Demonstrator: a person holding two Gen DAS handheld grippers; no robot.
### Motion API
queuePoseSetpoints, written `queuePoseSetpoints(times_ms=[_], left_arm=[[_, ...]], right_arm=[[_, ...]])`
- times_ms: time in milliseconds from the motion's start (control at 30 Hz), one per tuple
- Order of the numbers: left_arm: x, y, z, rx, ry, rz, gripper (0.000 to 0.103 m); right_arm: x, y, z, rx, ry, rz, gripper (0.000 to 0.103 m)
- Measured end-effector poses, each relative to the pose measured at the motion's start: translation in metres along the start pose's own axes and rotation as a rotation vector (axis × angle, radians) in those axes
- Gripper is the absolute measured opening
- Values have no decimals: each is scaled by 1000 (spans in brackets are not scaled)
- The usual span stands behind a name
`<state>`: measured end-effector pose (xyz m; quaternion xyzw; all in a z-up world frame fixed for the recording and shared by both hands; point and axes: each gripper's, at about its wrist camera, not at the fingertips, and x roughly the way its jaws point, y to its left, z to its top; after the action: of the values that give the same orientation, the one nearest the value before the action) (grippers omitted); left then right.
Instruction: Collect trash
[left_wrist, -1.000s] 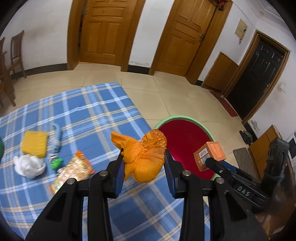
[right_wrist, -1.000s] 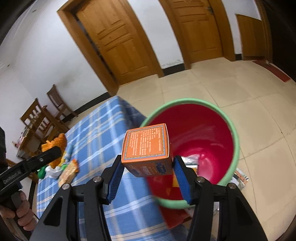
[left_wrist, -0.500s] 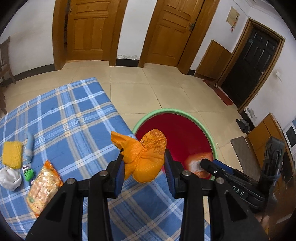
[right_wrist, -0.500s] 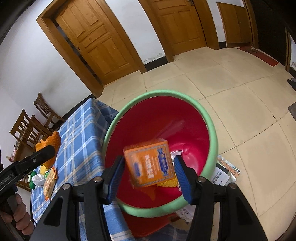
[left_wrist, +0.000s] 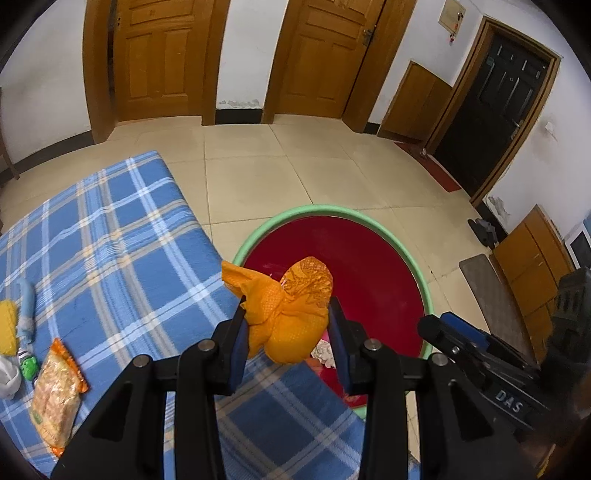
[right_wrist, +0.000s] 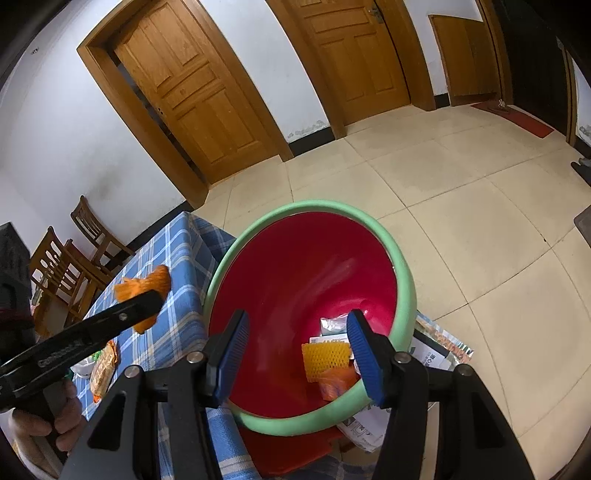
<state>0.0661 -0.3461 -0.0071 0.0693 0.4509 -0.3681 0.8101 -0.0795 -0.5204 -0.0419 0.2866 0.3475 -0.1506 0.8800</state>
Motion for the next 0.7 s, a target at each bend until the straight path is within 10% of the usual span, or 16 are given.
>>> queuePoseSetpoints(times_ms=[700], left_arm=[[3, -9, 13, 8, -16, -15, 58]], right_arm=[[1, -12, -2, 30, 1, 12, 59]])
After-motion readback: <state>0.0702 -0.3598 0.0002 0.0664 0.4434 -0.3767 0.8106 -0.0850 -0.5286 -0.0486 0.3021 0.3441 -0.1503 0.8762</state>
